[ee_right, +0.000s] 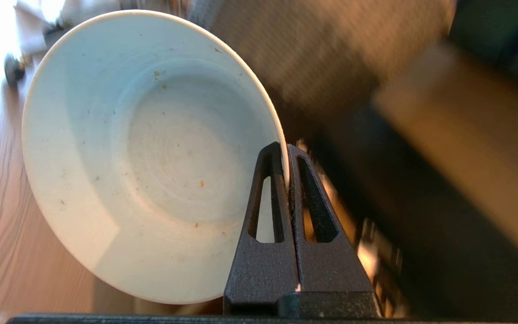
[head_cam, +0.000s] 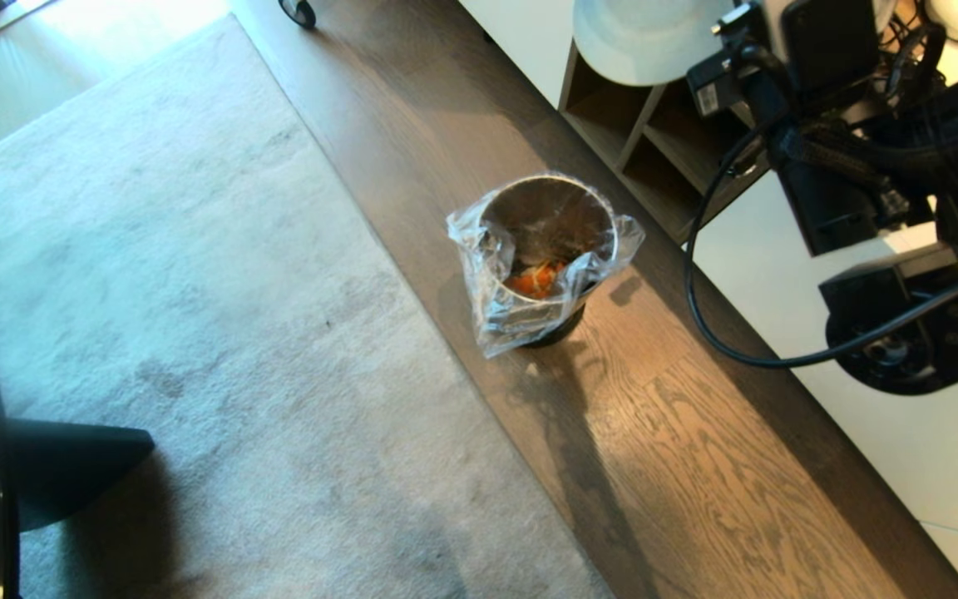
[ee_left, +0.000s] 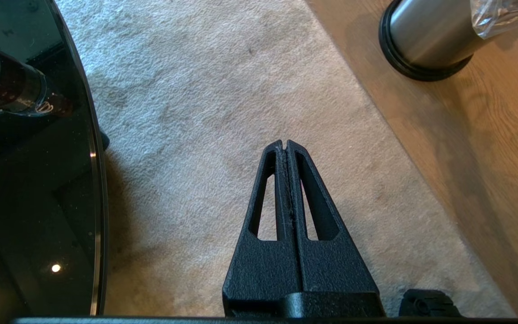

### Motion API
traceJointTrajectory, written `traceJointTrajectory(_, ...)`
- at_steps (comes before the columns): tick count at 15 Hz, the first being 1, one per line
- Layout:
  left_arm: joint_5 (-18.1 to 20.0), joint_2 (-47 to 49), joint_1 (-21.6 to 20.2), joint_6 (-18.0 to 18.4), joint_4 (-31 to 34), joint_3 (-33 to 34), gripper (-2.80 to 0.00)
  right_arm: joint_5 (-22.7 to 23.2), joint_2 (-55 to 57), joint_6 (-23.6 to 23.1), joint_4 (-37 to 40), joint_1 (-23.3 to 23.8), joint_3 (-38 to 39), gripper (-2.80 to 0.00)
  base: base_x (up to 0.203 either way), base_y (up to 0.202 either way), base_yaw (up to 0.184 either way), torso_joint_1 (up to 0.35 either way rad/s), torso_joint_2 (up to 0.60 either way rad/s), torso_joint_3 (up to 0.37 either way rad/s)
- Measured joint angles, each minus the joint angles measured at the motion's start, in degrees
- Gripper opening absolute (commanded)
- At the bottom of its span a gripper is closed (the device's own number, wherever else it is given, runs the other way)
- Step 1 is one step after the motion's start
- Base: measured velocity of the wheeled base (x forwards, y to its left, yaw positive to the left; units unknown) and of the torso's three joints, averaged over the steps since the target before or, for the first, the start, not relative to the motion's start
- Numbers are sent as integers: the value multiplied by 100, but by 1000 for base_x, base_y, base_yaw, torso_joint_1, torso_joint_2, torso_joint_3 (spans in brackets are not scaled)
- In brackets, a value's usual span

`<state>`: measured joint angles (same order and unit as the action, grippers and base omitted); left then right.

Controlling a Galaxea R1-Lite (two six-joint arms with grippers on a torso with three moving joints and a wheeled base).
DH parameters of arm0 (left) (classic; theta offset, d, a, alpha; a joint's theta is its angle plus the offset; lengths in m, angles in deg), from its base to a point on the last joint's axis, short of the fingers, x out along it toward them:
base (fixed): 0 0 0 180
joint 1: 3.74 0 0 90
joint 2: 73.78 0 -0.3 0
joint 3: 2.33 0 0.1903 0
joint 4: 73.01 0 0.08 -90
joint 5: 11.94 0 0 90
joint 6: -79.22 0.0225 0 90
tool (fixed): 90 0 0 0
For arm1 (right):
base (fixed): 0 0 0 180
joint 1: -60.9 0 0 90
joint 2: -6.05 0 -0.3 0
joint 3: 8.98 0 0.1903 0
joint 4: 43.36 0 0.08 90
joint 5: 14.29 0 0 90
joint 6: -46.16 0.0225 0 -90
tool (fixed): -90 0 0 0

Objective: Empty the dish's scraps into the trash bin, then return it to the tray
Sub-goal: Put the bowl back to the table

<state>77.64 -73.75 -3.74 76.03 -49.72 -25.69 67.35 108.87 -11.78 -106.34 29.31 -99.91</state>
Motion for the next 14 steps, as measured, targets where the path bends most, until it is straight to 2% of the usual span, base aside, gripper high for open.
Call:
traceJointTrajectory(2, 0, 0, 0, -1, 0, 0, -280, -834, -89, 300, 398, 18, 291, -280, 0, 0, 0, 0, 0, 0)
traceJointTrajectory(3, 0, 0, 0, 0, 0, 0, -280, -1058, -151, 415, 608, 45, 371, -280, 0, 0, 0, 0, 0, 0)
traceJointTrajectory(9, 0, 0, 0, -3, 0, 0, -280, -1131, -737, 716, 1614, 545, 730, -280, 0, 0, 0, 0, 0, 0)
traceJointTrajectory(14, 0, 0, 0, 0, 0, 0, -280, -1133, -1590, 1327, 2429, 1099, 1722, -280, 0, 0, 0, 0, 0, 0)
